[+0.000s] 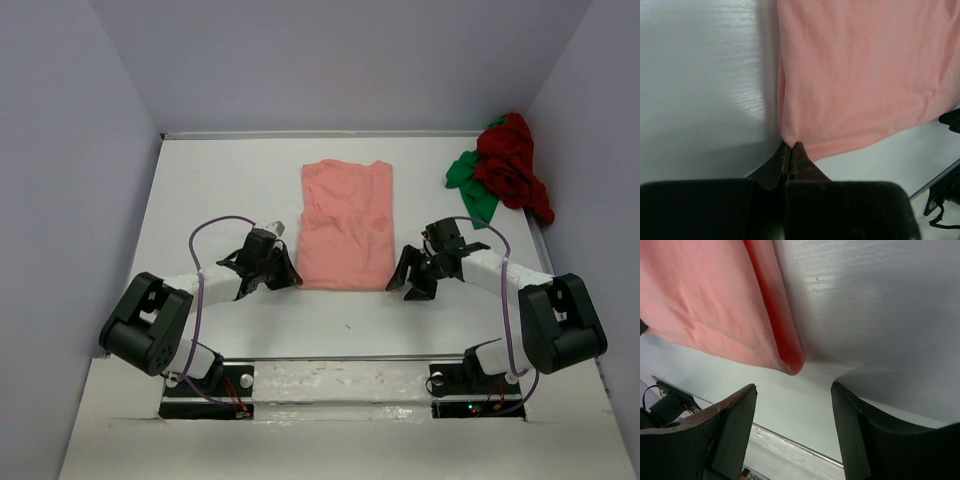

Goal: Fold and stack the t-shirts
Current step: Fold the tshirt

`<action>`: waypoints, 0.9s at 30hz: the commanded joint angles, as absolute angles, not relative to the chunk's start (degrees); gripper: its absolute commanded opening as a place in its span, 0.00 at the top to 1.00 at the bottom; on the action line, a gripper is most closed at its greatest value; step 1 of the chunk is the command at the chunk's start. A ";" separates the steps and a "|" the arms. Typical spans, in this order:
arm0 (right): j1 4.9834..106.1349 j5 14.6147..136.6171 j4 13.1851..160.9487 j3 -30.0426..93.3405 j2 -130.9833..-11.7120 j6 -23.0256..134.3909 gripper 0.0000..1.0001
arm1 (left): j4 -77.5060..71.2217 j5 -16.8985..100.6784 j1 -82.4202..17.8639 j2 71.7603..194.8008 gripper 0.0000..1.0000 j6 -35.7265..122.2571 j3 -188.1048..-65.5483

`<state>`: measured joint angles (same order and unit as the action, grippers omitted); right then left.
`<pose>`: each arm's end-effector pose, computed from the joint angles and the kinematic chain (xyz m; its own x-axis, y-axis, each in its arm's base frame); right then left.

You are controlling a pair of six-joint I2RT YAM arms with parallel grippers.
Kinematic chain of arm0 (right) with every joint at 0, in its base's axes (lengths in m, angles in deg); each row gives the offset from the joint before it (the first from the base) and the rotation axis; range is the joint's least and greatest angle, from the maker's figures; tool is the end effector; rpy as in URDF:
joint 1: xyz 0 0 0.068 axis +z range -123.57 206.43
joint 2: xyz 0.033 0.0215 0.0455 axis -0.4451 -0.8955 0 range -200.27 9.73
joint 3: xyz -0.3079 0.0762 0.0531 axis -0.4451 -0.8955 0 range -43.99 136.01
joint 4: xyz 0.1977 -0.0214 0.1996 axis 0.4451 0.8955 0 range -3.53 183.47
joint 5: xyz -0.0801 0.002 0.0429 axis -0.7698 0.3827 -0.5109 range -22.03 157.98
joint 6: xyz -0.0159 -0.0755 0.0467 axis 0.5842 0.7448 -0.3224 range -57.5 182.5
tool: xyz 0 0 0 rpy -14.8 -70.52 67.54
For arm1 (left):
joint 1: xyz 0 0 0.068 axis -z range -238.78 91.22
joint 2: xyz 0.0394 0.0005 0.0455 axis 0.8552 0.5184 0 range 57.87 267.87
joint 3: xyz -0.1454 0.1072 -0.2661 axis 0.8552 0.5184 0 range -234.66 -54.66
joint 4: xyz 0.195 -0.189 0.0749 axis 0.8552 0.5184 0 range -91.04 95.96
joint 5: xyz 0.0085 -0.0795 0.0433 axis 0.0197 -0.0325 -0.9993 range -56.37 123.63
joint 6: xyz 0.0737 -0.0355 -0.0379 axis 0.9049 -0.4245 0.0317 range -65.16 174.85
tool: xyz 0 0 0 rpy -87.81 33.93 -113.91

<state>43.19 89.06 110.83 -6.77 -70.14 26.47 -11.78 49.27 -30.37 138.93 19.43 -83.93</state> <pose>0.2402 0.1028 0.1489 -0.9503 0.2869 -0.1209 0.1920 0.8459 0.4976 0.2513 -0.1606 0.1521 -0.8398 -0.1802 -0.5121 0.1845 0.7924 -0.5814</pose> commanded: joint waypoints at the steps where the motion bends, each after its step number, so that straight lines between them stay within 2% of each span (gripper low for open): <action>1: 43.40 87.22 107.13 -9.18 -71.83 25.85 0.32 | -10.18 48.13 -29.95 140.31 1.00 20.57 -84.98; 18: 43.40 82.65 103.52 -10.50 -75.26 23.65 0.38 | -9.21 47.69 -29.95 139.26 1.00 20.57 -84.36; 27: 43.40 80.64 106.42 -11.20 -74.21 23.47 0.53 | -9.04 47.60 -29.95 139.52 1.00 20.74 -84.54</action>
<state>43.19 89.60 102.53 -8.26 -72.55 21.68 -11.96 49.29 -30.27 139.46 19.43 -84.33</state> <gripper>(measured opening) 0.485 0.022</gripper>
